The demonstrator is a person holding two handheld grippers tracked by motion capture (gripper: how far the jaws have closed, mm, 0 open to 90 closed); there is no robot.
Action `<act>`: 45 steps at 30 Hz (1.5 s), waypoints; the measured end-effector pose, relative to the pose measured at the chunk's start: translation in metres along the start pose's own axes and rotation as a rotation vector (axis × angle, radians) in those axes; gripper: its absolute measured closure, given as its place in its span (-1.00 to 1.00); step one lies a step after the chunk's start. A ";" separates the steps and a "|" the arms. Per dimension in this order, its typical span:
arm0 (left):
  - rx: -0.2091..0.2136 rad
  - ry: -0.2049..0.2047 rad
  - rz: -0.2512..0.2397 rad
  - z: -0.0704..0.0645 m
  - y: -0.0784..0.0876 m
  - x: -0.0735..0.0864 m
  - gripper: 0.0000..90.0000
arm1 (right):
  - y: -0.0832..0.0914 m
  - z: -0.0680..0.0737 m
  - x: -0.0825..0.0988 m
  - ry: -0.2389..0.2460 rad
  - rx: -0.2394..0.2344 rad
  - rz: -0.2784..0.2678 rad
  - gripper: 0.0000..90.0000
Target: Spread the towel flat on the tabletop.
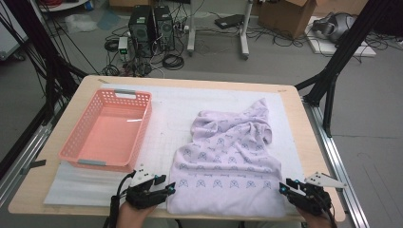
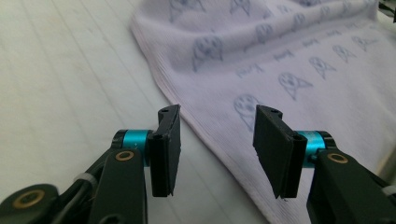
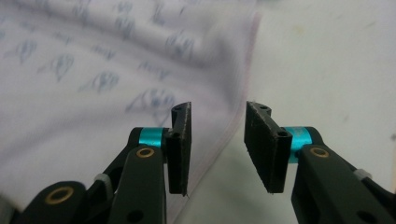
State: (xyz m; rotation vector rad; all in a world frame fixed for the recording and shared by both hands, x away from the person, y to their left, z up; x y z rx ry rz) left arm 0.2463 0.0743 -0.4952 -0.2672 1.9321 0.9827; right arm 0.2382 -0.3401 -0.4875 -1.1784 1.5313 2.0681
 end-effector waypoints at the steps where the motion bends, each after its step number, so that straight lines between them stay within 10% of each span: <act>1: -0.011 -0.014 -0.007 -0.002 0.000 0.001 0.13 | 0.001 0.002 0.004 0.009 -0.006 0.013 0.33; 6: -0.044 -0.037 0.007 -0.007 0.005 0.007 0.95 | 0.003 0.008 0.012 0.036 0.004 0.029 0.45; 9: -0.073 -0.041 0.019 -0.004 0.017 0.011 0.96 | 0.004 0.011 0.013 0.039 -0.037 0.038 0.91; 20: -0.035 -0.027 0.017 -0.014 0.035 0.025 0.94 | 0.024 0.021 0.025 0.070 -0.087 0.057 0.96; 28: -0.036 -0.010 -0.047 -0.014 0.013 0.004 0.11 | 0.041 0.012 0.030 0.020 -0.046 0.019 0.54; 32: -0.050 -0.054 -0.013 -0.017 -0.006 0.003 0.26 | 0.030 0.011 0.019 0.014 -0.018 0.009 0.41; 35: -0.069 -0.080 0.001 -0.019 -0.003 0.006 0.93 | 0.019 0.008 0.014 0.014 -0.003 0.014 0.38; 45: -0.054 -0.077 0.034 -0.019 0.051 0.037 0.96 | -0.017 0.018 -0.005 0.034 -0.010 0.048 0.28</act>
Point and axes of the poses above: each handheld gripper's, and its own axes: y roughly backward along the jaws, x roughly out of its underside, z roughly to its left, the point moved 7 cm from there along -y, roughly forward along the jaws, and after that the axes turned 2 degrees about x, right-handed, at the moved point
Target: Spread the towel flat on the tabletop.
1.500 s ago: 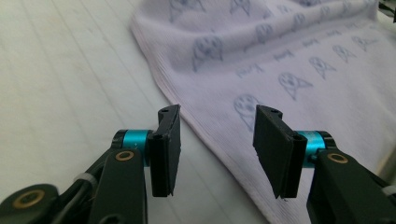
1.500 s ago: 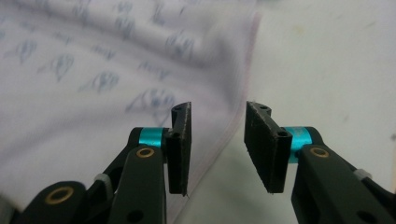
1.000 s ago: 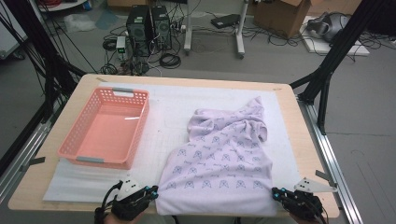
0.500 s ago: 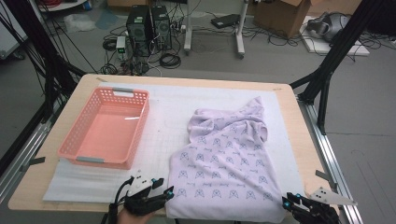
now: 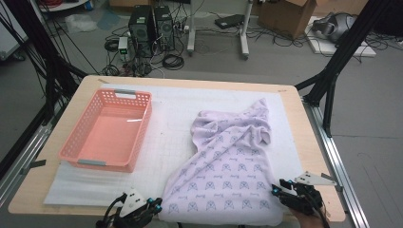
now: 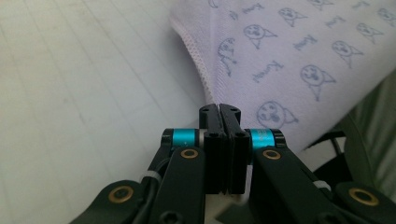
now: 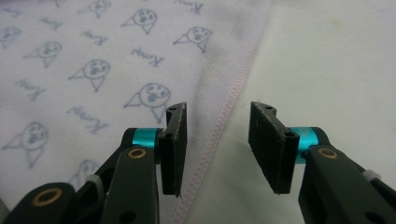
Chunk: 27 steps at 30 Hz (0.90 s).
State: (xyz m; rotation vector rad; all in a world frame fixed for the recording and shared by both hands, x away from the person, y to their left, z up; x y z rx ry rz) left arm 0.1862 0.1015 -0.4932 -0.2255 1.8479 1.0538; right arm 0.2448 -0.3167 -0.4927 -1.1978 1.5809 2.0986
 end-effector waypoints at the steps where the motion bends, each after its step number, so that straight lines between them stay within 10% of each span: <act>1: 0.011 0.000 -0.001 -0.001 0.001 0.001 0.95 | -0.002 0.003 0.000 0.021 0.013 0.003 0.32; 4: 0.025 0.000 -0.023 -0.004 -0.002 -0.003 0.79 | 0.001 0.010 0.002 0.047 -0.039 0.016 0.90; 13: 0.027 0.039 -0.106 0.004 -0.015 -0.027 0.13 | 0.043 0.003 0.036 0.066 0.003 0.060 0.94; 23: 0.058 0.044 -0.015 0.004 -0.069 -0.046 0.17 | 0.046 0.001 0.027 0.021 -0.006 -0.021 0.51; 27: 0.010 0.003 -0.002 -0.001 -0.067 -0.044 0.87 | 0.038 -0.002 0.020 0.011 0.004 -0.032 0.45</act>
Point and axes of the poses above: each handheld gripper's, and its own axes: y roughly backward along the jaws, x roughly out of its underside, z roughly to its left, the point moved 7 cm from there along -y, roughly forward along the jaws, and after that the axes turned 2 degrees about x, right-handed, at the moved point
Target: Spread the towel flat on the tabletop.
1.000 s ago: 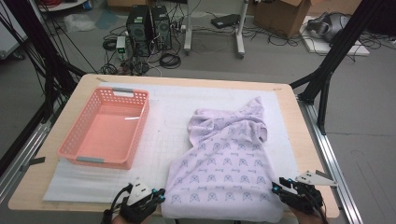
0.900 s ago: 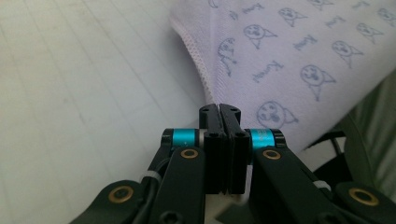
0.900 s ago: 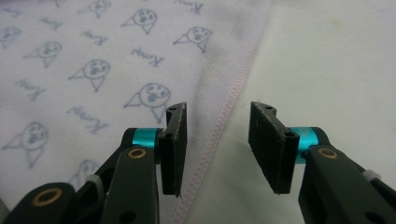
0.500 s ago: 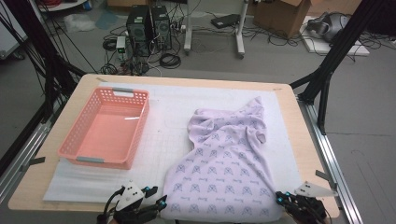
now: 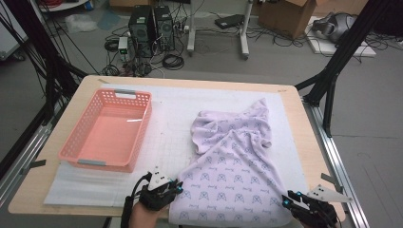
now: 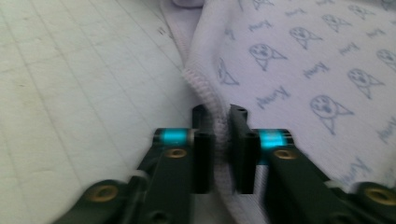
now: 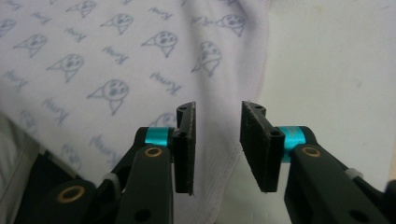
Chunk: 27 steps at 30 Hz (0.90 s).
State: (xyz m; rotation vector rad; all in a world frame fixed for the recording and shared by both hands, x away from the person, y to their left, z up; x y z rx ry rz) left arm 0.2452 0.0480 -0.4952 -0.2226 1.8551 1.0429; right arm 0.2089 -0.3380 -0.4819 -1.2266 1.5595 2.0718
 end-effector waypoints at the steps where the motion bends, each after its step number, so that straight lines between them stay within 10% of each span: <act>1: -0.004 -0.006 0.005 -0.001 0.004 0.002 0.89 | -0.002 -0.001 -0.002 -0.006 0.003 0.000 0.44; 11: 0.005 -0.023 0.032 0.004 0.060 0.039 0.89 | -0.033 -0.002 -0.026 -0.059 -0.017 -0.025 0.42; 15: 0.016 -0.005 0.009 0.003 0.060 0.039 0.69 | -0.049 0.010 -0.026 -0.001 -0.017 0.026 0.47; 18: 0.022 0.022 -0.022 0.005 0.058 0.036 0.34 | -0.047 0.012 -0.025 0.036 -0.024 0.031 0.91; 27: 0.036 0.054 -0.096 0.013 0.046 0.011 0.09 | -0.016 -0.005 -0.002 0.035 0.033 0.061 0.88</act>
Point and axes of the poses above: each handheld gripper's, and its own axes: y roughly backward along the jaws, x roughly out of its underside, z roughly to its left, the point moved 7 cm from there along -y, roughly forward along the jaws, and after that the axes turned 2 degrees about x, right-handed, at the moved point
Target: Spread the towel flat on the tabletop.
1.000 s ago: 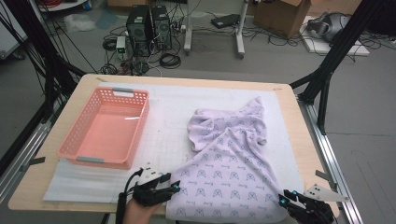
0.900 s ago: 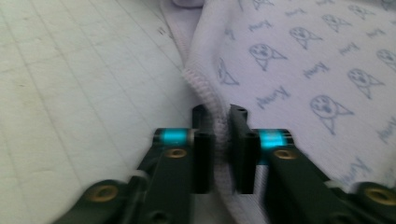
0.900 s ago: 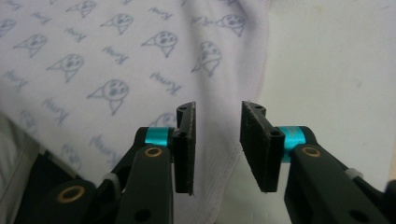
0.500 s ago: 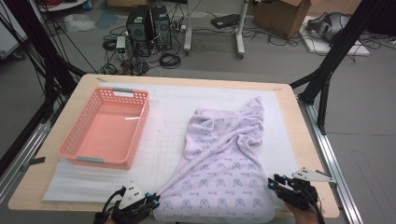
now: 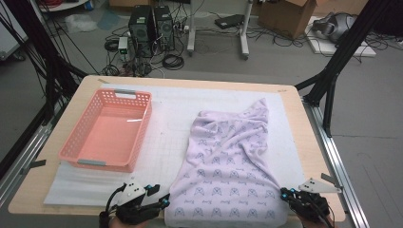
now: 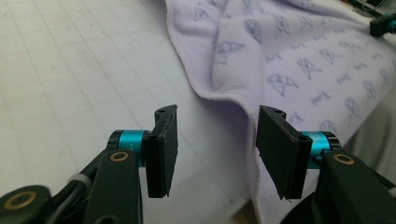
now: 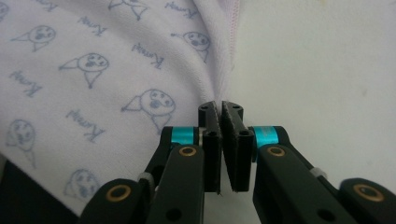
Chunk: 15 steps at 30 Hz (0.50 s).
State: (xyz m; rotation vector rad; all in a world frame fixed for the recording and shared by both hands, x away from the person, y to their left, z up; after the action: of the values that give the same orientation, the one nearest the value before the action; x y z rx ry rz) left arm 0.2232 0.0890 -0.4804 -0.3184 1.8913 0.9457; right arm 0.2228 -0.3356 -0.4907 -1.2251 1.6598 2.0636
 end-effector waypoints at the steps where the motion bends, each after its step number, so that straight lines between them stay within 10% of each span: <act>1: 0.003 -0.001 -0.001 0.001 -0.004 -0.003 0.10 | 0.002 0.000 0.001 -0.006 -0.007 -0.010 0.79; 15: 0.006 0.077 0.022 0.036 -0.065 -0.059 0.06 | 0.008 -0.002 -0.010 -0.041 -0.028 -0.105 0.48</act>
State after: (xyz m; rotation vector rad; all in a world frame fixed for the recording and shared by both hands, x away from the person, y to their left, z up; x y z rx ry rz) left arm 0.3130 0.0617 -0.4697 -0.3352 1.9713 0.9549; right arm 0.2248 -0.3372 -0.4783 -1.2417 1.5198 2.0421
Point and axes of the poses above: each handheld gripper's, and its own axes: y roughly backward along the jaws, x roughly out of its underside, z roughly to its left, the point moved 7 cm from there along -y, roughly forward along the jaws, and after that the axes turned 2 degrees about x, right-handed, at the moved point
